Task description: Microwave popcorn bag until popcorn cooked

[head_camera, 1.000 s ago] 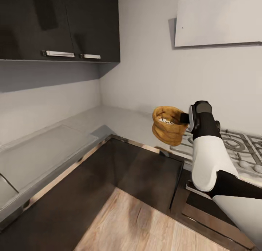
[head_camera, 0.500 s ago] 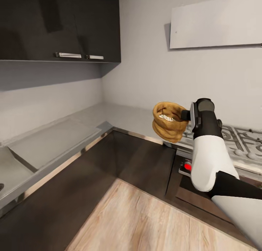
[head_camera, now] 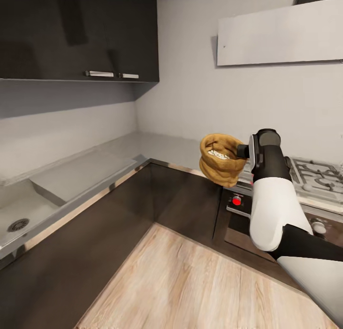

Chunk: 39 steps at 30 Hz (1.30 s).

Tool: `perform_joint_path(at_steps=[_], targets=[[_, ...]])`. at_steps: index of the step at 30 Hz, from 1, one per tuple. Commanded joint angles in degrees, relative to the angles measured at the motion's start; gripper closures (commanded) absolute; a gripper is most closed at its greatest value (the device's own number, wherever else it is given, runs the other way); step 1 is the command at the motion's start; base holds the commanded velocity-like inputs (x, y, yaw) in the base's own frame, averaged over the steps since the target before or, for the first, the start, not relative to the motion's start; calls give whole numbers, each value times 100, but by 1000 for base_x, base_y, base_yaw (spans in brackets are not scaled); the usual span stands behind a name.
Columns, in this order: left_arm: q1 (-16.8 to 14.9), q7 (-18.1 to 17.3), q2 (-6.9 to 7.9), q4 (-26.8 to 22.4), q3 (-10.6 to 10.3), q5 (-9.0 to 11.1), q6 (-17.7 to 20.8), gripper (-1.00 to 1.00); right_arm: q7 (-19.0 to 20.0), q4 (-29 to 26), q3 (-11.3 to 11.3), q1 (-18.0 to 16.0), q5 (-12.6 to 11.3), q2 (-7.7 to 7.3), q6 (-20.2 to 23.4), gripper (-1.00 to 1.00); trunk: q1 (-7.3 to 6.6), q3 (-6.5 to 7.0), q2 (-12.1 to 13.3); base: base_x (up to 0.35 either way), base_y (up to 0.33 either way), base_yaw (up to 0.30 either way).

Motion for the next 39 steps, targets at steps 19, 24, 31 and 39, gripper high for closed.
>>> perform_joint_path(at_steps=[19, 24, 31, 39], targets=[[-2, -4, 17, 2, 8, 42, -8, -100, -79, 43, -16, 0, 21, 35, 12, 100, -3, 87, -4, -114, 0, -3], [-2, -4, 17, 2, 5, 40, -8, -100, -74, 70, -16, 2, 8, 35, 12, 100, -3, 133, -4, 0, 0, -71], [-2, -4, 26, 2, 10, 48, -8, -100, -91, 108, -16, -15, 15, 92, 12, 100, -3, 197, -4, 0, 0, -79], [-2, -4, 26, -7, 9, 48, -8, -100, -41, 130, -16, 413, -21, 81, 12, 100, -3, 271, -4, 0, 0, -80]])
